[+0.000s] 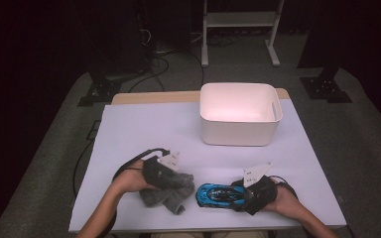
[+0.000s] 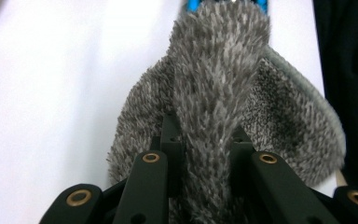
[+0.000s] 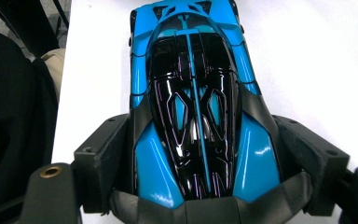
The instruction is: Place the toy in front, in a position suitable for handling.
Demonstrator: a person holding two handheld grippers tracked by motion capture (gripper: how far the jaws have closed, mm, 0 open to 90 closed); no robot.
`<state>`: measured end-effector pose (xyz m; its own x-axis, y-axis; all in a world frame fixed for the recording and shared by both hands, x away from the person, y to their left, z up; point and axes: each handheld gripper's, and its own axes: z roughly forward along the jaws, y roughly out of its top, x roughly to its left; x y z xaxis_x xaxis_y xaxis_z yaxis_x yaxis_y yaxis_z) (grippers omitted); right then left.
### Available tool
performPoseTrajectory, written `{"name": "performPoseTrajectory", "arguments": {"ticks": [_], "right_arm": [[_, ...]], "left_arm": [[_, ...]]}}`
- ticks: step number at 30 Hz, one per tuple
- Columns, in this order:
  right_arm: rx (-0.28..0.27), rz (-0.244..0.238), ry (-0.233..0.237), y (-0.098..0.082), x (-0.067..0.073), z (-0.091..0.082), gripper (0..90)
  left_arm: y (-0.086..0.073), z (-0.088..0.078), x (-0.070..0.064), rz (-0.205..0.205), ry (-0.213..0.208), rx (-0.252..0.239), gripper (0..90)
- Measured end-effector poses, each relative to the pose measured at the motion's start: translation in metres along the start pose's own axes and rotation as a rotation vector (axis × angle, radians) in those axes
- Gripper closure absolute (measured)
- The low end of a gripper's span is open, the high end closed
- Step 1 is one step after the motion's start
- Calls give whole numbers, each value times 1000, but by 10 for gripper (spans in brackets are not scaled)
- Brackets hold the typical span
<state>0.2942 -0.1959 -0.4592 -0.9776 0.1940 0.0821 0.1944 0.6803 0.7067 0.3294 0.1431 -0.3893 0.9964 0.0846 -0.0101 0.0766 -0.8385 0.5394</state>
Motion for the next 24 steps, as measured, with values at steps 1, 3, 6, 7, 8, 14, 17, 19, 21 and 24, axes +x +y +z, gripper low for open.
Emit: {"name": "performPoseTrajectory", "arguments": {"ticks": [1, 3, 6, 7, 8, 14, 17, 19, 21, 24], "right_arm": [[-2, -1, 0, 0, 0, 0, 223], [-1, 2, 0, 0, 0, 0, 222], [-2, 4, -1, 0, 0, 0, 220], [-1, 4, -1, 0, 0, 0, 220], [0, 3, -1, 0, 0, 0, 220], [1, 2, 0, 1, -1, 0, 219], [6, 2, 3, 1, -1, 0, 218], [12, 10, 2, 2, -1, 0, 217], [18, 22, 3, 4, -1, 0, 204], [-12, 57, 14, 7, -2, -4, 194]], "left_arm": [[-5, -6, 1, -9, 16, 4, 752], [-17, -17, 3, -32, 42, 5, 751], [-31, -29, 4, -65, 71, 3, 751], [-36, -33, 4, -70, 86, 11, 751], [-40, -36, 4, -85, 87, 7, 751], [-65, -44, 11, -150, 109, 5, 743], [-74, -39, 13, -181, 102, -15, 709], [-78, -35, 12, -193, 107, -41, 643], [-79, -34, 10, -201, 111, -78, 544], [-77, -33, 9, -206, 103, -104, 449]]}}
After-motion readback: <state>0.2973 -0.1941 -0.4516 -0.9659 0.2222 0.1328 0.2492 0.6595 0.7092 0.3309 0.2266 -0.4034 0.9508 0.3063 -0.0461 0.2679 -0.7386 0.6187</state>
